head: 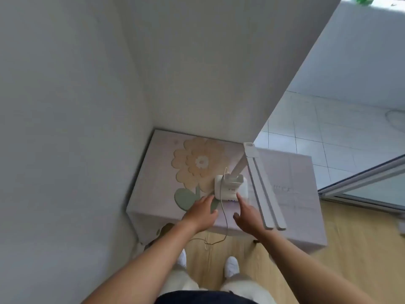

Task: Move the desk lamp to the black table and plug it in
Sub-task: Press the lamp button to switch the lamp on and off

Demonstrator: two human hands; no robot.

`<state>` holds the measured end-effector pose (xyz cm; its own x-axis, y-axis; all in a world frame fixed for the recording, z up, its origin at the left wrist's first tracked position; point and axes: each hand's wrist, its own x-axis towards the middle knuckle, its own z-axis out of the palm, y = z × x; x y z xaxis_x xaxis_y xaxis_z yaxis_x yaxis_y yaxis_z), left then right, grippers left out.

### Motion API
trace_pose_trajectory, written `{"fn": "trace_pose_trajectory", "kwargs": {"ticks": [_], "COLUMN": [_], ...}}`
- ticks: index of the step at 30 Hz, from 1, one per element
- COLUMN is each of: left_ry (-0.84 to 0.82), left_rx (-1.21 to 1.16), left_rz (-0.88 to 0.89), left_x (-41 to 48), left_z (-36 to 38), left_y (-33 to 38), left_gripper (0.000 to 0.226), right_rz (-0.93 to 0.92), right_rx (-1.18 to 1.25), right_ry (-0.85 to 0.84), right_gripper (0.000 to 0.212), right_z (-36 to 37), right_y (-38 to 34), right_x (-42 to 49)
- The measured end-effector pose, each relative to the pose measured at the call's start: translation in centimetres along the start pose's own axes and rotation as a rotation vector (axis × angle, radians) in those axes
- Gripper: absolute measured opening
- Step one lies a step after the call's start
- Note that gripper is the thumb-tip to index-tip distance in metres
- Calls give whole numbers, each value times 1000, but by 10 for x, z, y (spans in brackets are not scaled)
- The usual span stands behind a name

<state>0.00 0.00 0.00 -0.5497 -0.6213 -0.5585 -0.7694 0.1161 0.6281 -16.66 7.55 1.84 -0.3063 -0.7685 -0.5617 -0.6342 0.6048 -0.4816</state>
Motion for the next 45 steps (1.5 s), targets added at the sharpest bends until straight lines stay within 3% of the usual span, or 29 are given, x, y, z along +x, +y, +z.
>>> {"fn": "trace_pose_trajectory", "kwargs": {"ticks": [8, 28, 37, 45], "left_ry": [-106, -148, -181, -185], "left_rx": [100, 177, 439, 440], "left_rz": [22, 45, -8, -20], "left_x": [8, 17, 21, 21], "left_z": [-12, -18, -16, -14], "left_y": [-29, -69, -94, -99], "left_gripper": [72, 69, 68, 67], "right_rz": [152, 214, 204, 209], "right_rx": [-239, -256, -238, -240], "right_ry": [-85, 9, 16, 8], "right_gripper": [84, 85, 90, 92], "right_z": [23, 50, 44, 44], "right_y": [-9, -13, -12, -13], "right_x": [7, 25, 27, 27]}}
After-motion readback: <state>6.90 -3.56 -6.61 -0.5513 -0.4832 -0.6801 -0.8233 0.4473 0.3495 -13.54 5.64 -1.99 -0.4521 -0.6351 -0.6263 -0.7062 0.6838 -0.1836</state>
